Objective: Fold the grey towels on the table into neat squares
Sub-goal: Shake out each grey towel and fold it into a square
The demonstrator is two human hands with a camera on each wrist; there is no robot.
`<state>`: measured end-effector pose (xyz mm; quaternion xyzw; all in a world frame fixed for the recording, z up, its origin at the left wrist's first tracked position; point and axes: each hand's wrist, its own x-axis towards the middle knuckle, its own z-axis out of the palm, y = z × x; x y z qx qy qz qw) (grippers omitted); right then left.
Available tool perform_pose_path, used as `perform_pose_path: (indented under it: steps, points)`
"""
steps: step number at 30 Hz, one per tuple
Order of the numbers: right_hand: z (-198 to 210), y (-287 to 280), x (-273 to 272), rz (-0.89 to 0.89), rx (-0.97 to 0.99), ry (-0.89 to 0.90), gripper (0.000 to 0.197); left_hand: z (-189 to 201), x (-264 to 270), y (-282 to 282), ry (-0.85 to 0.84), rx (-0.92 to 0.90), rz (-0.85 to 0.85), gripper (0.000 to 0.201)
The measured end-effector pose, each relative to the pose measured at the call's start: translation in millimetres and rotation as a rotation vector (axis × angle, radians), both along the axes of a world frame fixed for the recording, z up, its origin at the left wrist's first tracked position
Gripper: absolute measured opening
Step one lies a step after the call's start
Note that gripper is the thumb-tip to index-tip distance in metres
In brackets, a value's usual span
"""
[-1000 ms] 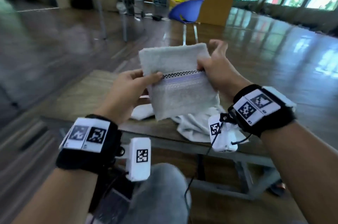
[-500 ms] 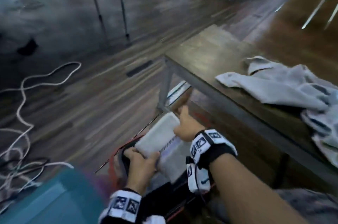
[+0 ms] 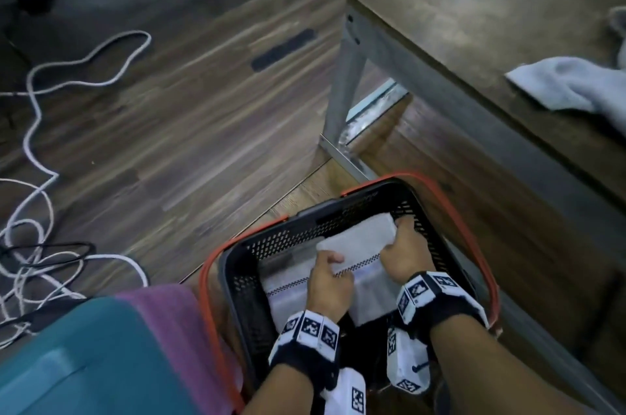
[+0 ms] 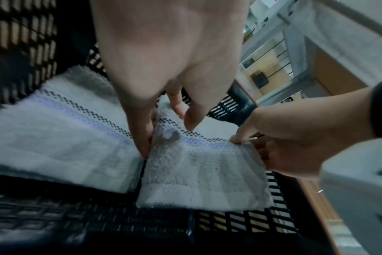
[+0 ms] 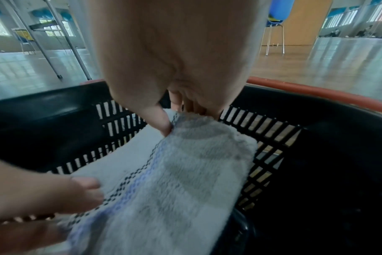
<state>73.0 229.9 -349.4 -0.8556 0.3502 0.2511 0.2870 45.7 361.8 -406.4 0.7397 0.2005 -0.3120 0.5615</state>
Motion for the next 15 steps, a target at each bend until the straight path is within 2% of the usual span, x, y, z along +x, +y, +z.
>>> perform_pose_path:
  steps: [3,9,13,15]
  points:
    - [-11.4,-14.2,1.7,0.012,-0.024,-0.019,0.061,-18.4,10.6,-22.4,0.039,-0.004,-0.064,0.029]
    - [-29.9,-15.9,-9.7,0.137,-0.022,-0.005,0.054,-34.0,20.5,-30.7,0.112,0.058,-0.142,0.049]
    - [-39.1,-20.1,-15.7,0.125,0.049,0.118,0.043,-34.4,19.2,-27.7,0.047,0.108,-0.141,0.049]
    - [-42.0,-21.4,-17.9,0.100,0.102,0.211,0.051,-35.5,18.0,-27.9,0.005,0.159,-0.140,0.049]
